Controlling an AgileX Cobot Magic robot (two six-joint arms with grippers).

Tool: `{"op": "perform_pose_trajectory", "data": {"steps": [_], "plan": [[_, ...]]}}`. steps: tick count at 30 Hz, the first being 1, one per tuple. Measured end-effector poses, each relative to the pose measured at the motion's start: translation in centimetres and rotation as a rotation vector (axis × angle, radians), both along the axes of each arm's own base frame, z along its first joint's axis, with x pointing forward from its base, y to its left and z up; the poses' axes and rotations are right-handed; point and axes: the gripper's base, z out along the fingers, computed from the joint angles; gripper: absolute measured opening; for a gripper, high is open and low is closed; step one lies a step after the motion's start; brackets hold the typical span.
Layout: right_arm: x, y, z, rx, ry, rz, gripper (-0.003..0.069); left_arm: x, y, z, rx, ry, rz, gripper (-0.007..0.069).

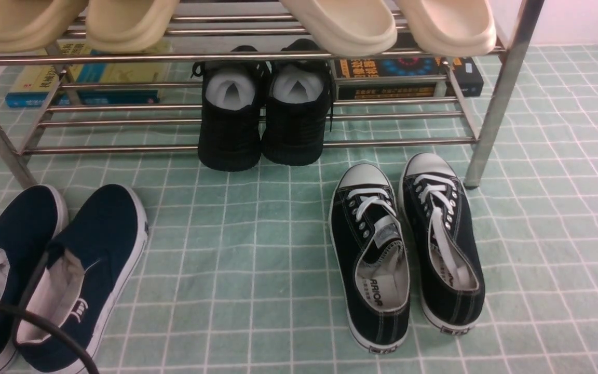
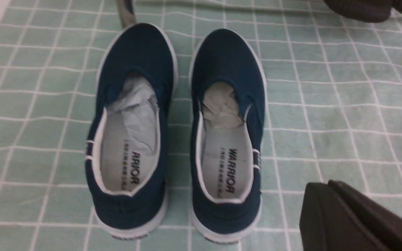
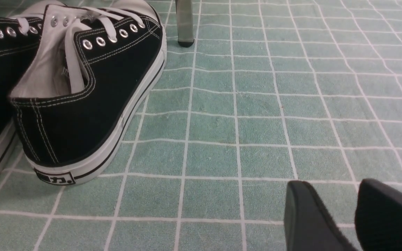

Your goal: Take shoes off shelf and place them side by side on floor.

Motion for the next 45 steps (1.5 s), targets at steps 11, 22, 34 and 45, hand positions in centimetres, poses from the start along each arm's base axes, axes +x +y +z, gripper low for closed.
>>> {"op": "perform_pose_trajectory", "data": {"steps": [11, 22, 34, 45], "plan": [[0.0, 0.0, 0.0, 0.0, 0.0, 0.0, 0.0237, 0.4, 0.4, -4.3, 0.034, -0.088, 0.029, 0.0012], [0.0, 0.0, 0.0, 0.0, 0.0, 0.0, 0.0237, -1.1, 0.9, -11.3, 0.007, -0.112, 0.117, 0.0019], [0.0, 0.0, 0.0, 0.0, 0.0, 0.0, 0.0237, -0.9, 0.9, -11.2, 0.0, -0.161, 0.119, 0.0031], [0.0, 0.0, 0.0, 0.0, 0.0, 0.0, 0.0237, -0.9, 0.9, -11.2, 0.001, -0.161, 0.119, 0.0043]]}}
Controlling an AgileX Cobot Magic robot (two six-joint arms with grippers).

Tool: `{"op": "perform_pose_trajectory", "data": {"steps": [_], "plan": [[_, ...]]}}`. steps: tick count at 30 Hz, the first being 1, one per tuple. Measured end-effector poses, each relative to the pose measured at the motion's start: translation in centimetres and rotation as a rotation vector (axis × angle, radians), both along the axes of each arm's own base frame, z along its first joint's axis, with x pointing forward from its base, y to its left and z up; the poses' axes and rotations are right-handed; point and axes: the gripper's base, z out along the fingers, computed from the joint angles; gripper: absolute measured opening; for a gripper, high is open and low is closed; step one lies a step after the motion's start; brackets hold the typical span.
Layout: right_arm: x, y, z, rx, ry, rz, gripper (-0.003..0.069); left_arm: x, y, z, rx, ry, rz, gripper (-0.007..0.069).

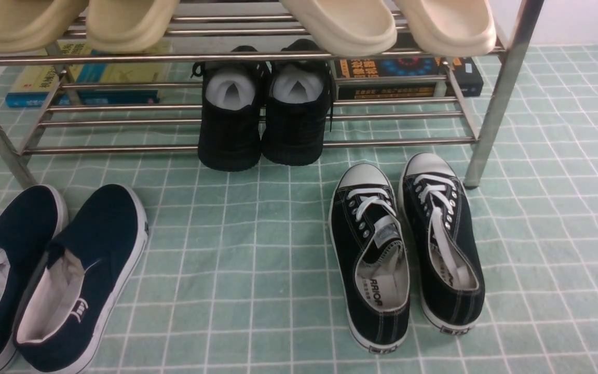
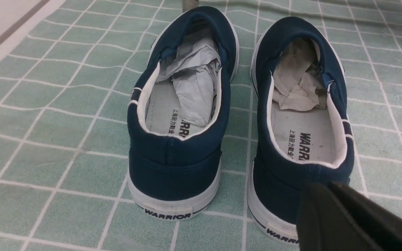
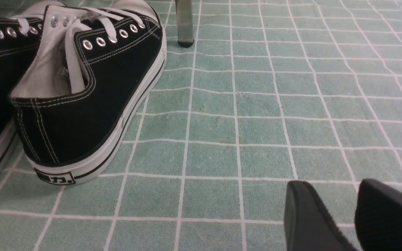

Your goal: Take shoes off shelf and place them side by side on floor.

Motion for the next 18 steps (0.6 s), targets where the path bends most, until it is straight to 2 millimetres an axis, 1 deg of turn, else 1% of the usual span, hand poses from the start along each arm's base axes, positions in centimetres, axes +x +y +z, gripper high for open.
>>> {"op": "perform_pose_trajectory", "data": {"steps": [18], "plan": [[0.0, 0.0, 0.0, 0.0, 0.0, 0.0, 0.0237, 0.0, 0.0, 0.0, 0.001, 0.0, 0.0, 0.0052]]}}
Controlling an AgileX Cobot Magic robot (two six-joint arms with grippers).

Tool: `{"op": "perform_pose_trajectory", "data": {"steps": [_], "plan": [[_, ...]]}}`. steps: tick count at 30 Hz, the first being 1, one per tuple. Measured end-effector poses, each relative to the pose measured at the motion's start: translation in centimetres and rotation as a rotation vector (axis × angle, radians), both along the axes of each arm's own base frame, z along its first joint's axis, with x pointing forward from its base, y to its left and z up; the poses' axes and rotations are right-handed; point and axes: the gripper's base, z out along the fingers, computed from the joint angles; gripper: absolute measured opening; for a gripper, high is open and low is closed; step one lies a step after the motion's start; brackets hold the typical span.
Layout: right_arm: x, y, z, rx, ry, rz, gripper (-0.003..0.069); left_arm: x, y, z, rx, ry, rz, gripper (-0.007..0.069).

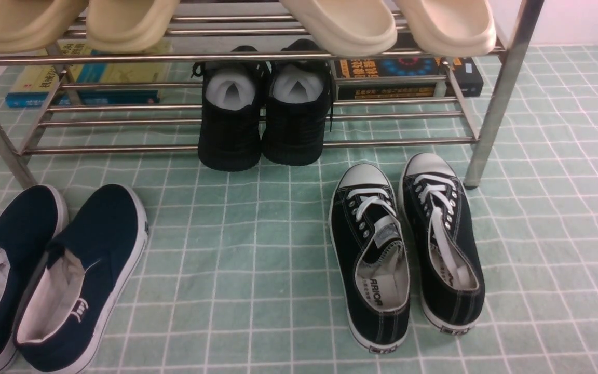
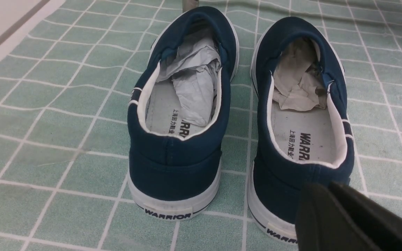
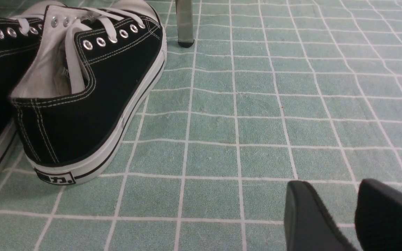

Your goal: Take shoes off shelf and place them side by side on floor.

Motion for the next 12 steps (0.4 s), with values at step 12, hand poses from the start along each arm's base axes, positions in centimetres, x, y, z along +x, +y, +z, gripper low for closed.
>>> {"op": "perform_pose_trajectory", "data": {"steps": [12], "plan": [[0.0, 0.0, 0.0, 0.0, 0.0, 0.0, 0.0237, 0.0, 0.0, 0.0, 0.0, 0.0, 0.0, 0.0063]]}}
